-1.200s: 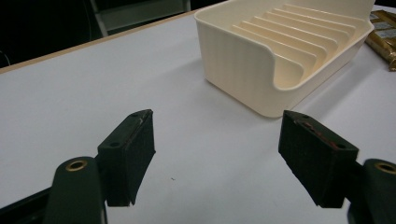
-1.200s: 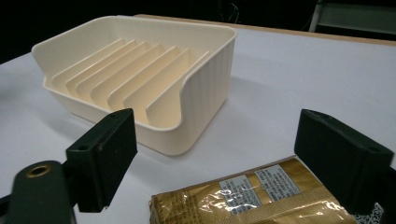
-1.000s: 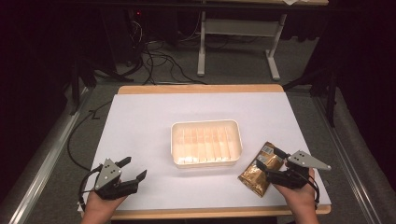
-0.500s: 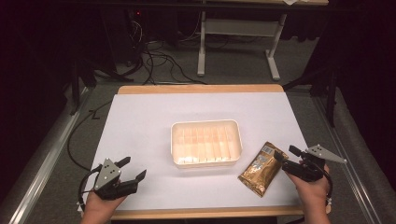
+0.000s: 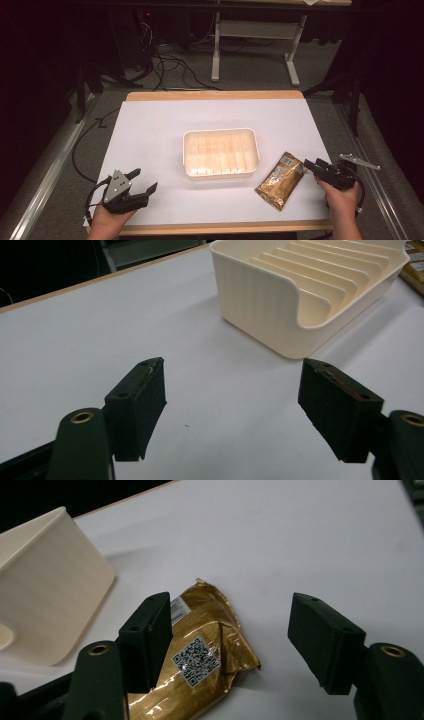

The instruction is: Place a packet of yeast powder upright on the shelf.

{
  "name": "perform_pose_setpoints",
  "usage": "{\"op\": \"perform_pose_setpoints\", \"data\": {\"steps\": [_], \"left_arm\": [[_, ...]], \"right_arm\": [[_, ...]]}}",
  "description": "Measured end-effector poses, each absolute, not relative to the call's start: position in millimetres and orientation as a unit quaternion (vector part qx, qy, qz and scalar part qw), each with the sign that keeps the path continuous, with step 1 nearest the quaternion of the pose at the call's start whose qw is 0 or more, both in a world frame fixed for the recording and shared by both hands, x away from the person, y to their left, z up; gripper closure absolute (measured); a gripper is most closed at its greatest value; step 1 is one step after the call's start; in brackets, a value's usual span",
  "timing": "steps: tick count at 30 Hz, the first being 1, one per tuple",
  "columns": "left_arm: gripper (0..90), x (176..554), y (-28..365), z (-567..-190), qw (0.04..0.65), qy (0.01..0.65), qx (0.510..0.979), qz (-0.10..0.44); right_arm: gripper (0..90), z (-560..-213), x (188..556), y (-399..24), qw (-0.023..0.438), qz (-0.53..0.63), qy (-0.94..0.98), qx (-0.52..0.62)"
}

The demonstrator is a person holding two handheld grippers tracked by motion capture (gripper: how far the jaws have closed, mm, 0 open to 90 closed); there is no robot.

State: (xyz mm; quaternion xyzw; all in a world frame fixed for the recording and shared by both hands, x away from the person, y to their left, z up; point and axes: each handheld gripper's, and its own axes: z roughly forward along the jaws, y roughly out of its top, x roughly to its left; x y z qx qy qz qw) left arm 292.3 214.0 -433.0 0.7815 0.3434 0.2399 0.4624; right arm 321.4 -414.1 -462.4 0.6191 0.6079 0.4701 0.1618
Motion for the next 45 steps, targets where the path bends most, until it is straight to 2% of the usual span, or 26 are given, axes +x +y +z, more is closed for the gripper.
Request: {"op": "perform_pose_setpoints", "data": {"steps": [1,7,14,17,27,32,35,37,40,45], "left_arm": [[27.4,292.3,213.8,-433.0,0.461,0.342,0.783,0.24],[27.3,294.2,214.0,-434.1,0.46,0.343,0.784,0.238],[27.4,292.4,213.9,-433.4,0.462,0.344,0.782,0.239],[27.3,293.1,214.1,-434.1,0.461,0.344,0.783,0.236],[27.4,292.4,214.7,-433.1,0.462,0.344,0.782,0.24],[27.4,292.3,213.8,-433.5,0.46,0.343,0.784,0.239],[27.4,292.3,212.9,-434.1,0.459,0.342,0.784,0.239],[27.4,292.5,212.6,-434.1,0.458,0.342,0.785,0.239],[27.4,292.4,212.1,-434.1,0.456,0.341,0.786,0.24],[27.4,291.8,211.5,-434.1,0.455,0.339,0.788,0.24]], "right_arm": [[33.0,-466.5,324.4,-413.4,0.142,0.471,0.606,0.625],[31.7,-470.6,331.0,-410.5,0.121,0.47,0.602,0.634],[30.1,-480.7,336.7,-411.8,0.067,0.472,0.586,0.655],[31.1,-482.1,336.1,-412.1,0.059,0.478,0.576,0.661],[49.8,-489.5,331.4,-414.4,0.014,0.501,0.562,0.658],[64.7,-490.9,332.0,-414.5,0.003,0.494,0.567,0.659],[77.9,-489.7,331.9,-412.8,0.018,0.482,0.575,0.661],[83.0,-487.5,331.1,-412.1,0.024,0.481,0.577,0.659],[87.8,-484.1,329.2,-412.1,0.029,0.49,0.58,0.651],[89.0,-475.0,326.2,-407.6,0.046,0.497,0.59,0.634]]}}
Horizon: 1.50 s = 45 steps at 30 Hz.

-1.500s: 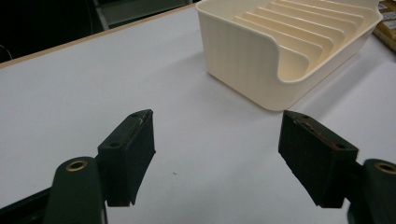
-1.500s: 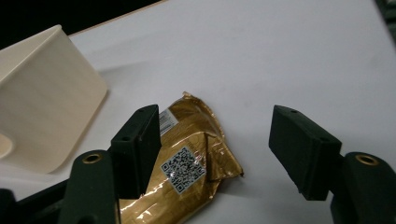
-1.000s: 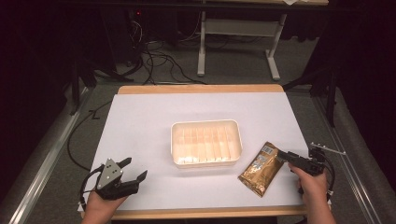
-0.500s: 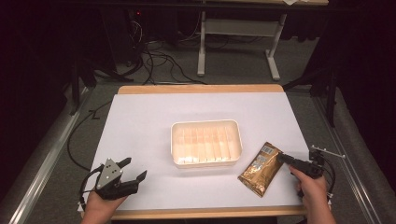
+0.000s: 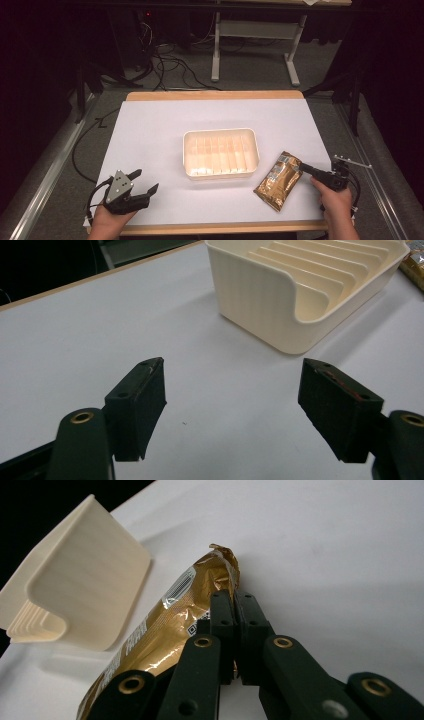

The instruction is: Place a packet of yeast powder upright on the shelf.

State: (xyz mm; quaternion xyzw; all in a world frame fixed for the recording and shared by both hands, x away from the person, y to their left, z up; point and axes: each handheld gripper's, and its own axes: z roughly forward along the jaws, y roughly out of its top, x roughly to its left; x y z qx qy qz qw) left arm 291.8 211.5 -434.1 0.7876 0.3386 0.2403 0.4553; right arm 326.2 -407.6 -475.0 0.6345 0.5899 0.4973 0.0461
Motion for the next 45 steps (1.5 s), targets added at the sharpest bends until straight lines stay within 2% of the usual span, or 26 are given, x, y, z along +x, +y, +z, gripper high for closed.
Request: {"op": "perform_pose_setpoints", "data": {"steps": [45], "left_arm": [[27.4,292.1,215.6,-430.9,0.459,0.338,0.783,0.249]], "right_arm": [[90.0,-401.5,292.5,-375.9,0.179,0.574,0.602,0.525]]}}
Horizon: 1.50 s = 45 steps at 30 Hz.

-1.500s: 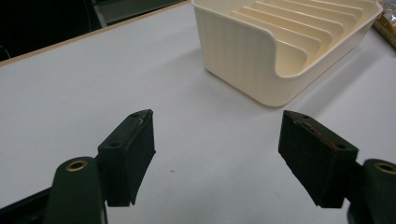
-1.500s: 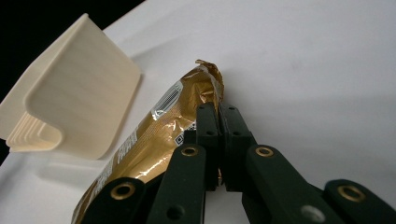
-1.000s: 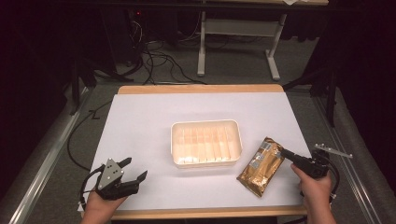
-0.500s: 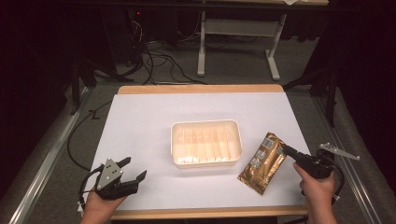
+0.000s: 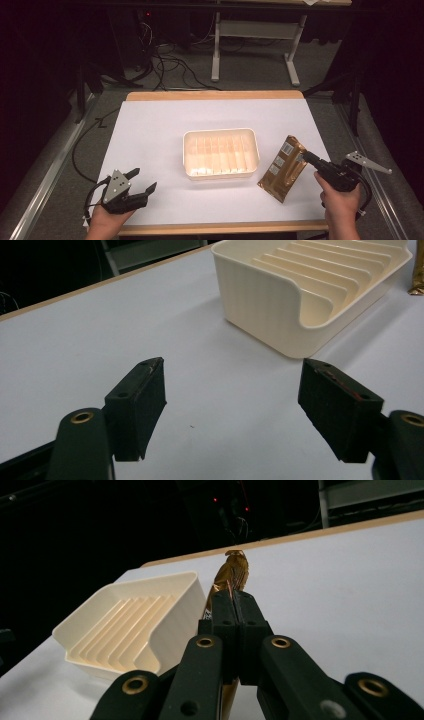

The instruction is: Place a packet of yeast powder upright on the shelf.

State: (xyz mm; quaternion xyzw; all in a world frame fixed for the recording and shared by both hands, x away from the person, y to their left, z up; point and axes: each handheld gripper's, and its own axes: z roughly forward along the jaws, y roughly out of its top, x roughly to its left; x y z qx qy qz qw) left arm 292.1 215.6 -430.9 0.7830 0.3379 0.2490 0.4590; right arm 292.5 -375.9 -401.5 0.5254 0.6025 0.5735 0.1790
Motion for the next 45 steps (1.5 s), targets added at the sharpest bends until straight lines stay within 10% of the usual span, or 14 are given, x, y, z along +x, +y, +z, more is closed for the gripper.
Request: {"op": "perform_pose_setpoints", "data": {"steps": [45], "left_arm": [[27.4,290.8,218.0,-429.7,0.466,0.34,0.776,0.255]], "right_arm": [[90.0,-351.7,276.9,-331.8,0.22,0.646,0.566,0.463]]}}
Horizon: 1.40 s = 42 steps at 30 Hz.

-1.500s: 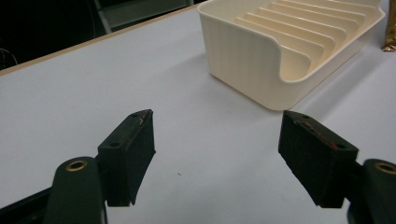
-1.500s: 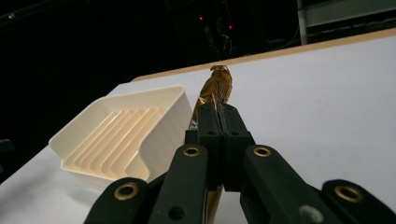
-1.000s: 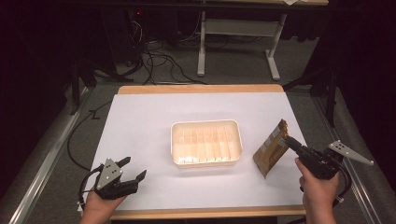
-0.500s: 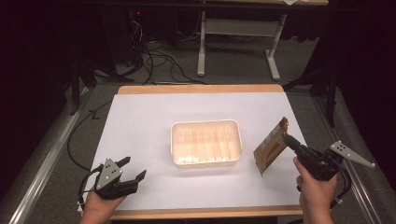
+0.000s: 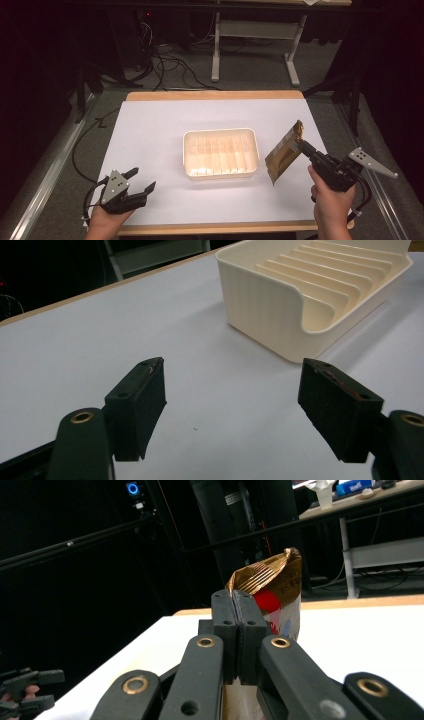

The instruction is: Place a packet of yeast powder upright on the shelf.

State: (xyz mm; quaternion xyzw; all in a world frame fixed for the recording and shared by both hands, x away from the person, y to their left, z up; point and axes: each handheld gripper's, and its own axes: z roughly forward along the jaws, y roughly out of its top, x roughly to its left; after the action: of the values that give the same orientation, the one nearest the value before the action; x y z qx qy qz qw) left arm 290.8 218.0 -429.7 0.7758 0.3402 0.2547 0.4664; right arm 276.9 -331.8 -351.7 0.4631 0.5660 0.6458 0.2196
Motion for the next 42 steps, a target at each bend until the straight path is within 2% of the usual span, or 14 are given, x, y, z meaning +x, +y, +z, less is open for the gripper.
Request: {"op": "perform_pose_setpoints", "data": {"steps": [14,21,42], "left_arm": [[27.4,290.6,218.2,-429.8,0.468,0.339,0.776,0.253],[27.4,288.9,218.6,-428.2,0.472,0.34,0.772,0.255],[27.4,287.7,216.9,-427.9,0.475,0.335,0.774,0.253]], "right_arm": [[90.0,-306.5,285.0,-310.8,0.234,0.666,0.561,0.432],[90.0,-291.8,292.8,-288.6,0.224,0.68,0.563,0.414],[90.0,-295.5,323.0,-220.5,0.195,0.682,0.582,0.399]]}}
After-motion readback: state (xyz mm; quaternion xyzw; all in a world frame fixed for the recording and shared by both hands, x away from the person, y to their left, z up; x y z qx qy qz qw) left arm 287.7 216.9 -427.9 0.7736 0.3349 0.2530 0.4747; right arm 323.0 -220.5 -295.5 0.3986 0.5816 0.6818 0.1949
